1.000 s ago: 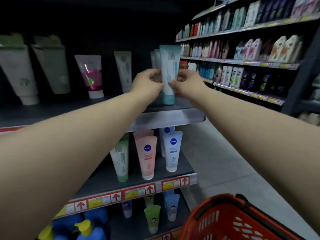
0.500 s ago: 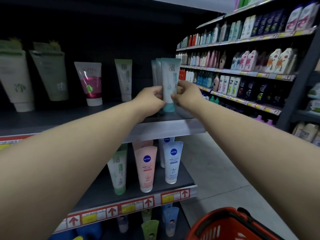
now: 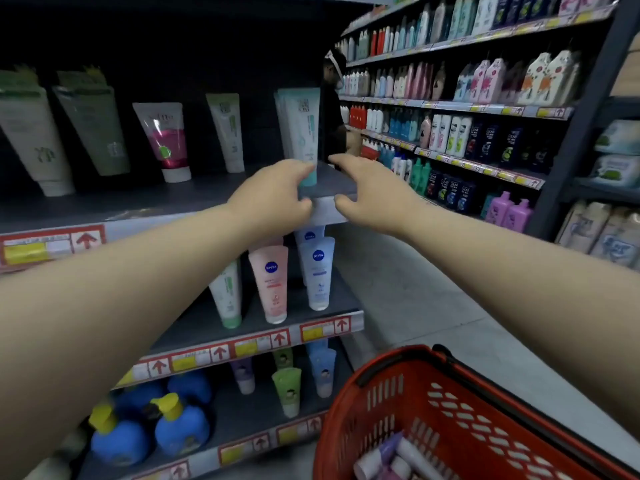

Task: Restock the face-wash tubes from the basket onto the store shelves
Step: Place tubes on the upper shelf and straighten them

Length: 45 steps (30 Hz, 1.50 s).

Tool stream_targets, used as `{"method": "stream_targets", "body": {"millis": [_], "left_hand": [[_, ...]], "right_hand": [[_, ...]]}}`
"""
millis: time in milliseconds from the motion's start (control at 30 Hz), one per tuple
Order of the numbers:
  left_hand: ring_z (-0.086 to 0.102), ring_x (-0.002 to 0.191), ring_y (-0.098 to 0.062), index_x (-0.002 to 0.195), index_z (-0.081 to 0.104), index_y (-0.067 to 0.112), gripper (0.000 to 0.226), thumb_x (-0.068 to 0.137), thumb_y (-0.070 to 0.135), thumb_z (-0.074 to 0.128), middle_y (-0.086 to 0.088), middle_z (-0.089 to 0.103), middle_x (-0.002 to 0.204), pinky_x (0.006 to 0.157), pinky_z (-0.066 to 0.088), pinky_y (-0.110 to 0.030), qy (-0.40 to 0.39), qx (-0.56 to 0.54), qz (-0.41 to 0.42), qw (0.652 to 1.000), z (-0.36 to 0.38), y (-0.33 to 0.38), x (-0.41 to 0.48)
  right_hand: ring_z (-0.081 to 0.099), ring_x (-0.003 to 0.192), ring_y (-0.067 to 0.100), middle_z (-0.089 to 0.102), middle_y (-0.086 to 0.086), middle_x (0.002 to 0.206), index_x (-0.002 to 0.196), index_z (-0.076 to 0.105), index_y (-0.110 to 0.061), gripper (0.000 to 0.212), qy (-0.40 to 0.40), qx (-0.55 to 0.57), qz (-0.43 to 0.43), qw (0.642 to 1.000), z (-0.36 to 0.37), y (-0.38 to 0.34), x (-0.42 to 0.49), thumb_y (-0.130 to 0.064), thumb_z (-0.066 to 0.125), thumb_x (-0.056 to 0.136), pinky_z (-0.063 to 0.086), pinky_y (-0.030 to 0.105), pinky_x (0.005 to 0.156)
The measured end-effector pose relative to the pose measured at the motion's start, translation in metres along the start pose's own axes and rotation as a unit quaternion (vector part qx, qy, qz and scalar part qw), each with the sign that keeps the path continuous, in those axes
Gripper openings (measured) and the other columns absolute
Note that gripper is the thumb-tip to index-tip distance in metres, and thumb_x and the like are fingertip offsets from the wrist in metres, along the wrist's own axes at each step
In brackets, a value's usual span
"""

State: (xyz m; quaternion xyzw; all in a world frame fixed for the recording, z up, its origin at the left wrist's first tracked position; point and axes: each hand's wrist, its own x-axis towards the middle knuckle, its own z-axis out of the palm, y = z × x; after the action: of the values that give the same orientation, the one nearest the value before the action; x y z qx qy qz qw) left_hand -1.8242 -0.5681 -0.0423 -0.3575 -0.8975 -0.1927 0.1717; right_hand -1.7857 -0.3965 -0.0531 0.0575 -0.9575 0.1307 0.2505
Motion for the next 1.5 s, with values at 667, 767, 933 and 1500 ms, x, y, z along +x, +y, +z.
{"method": "stream_targets", "body": {"millis": [667, 767, 933, 1500], "left_hand": [[0.031, 0.14, -0.024, 0.148, 0.025, 0.008, 0.073, 0.083, 0.027, 0.053, -0.01, 0.029, 0.154, 0.114, 0.028, -0.042, -0.22, 0.056, 0.066, 0.972, 0.192, 0.098, -0.124], [0.033, 0.139, -0.027, 0.149, 0.022, 0.008, 0.076, 0.083, 0.028, 0.055, -0.011, 0.03, 0.153, 0.113, 0.029, -0.042, -0.265, 0.029, 0.054, 0.962, 0.234, 0.103, -0.136], [0.033, 0.138, -0.027, 0.148, 0.021, 0.009, 0.074, 0.086, 0.031, 0.055, -0.011, 0.031, 0.151, 0.112, 0.029, -0.039, -0.334, 0.017, 0.043, 0.941, 0.294, 0.109, -0.165], [0.05, 0.119, -0.028, 0.122, 0.054, 0.017, 0.037, 0.094, 0.038, 0.042, -0.008, 0.053, 0.129, 0.102, 0.038, -0.042, -0.593, 0.091, 0.101, 0.794, 0.399, 0.146, -0.228]], "right_hand": [[0.055, 0.113, 0.033, 0.059, 0.011, 0.125, 0.131, 0.047, -0.015, 0.068, -0.193, -0.071, 0.041, 0.978, 0.09, 0.079, -0.232, -0.046, 0.043, 0.07, 0.045, 0.044, 0.095], [0.054, 0.118, 0.031, 0.056, 0.01, 0.129, 0.134, 0.045, -0.015, 0.075, -0.224, -0.058, 0.07, 0.97, 0.118, 0.098, -0.259, -0.05, 0.04, 0.068, 0.045, 0.044, 0.097], [0.049, 0.124, 0.031, 0.051, 0.011, 0.137, 0.141, 0.04, -0.017, 0.076, -0.278, -0.037, 0.125, 0.952, 0.152, 0.117, -0.312, -0.049, 0.045, 0.072, 0.041, 0.041, 0.102], [0.027, 0.137, 0.032, 0.03, 0.01, 0.149, 0.147, 0.025, -0.018, 0.092, -0.66, -0.172, 0.158, 0.714, 0.218, 0.153, -0.499, -0.038, 0.075, 0.073, 0.032, 0.051, 0.107]]}}
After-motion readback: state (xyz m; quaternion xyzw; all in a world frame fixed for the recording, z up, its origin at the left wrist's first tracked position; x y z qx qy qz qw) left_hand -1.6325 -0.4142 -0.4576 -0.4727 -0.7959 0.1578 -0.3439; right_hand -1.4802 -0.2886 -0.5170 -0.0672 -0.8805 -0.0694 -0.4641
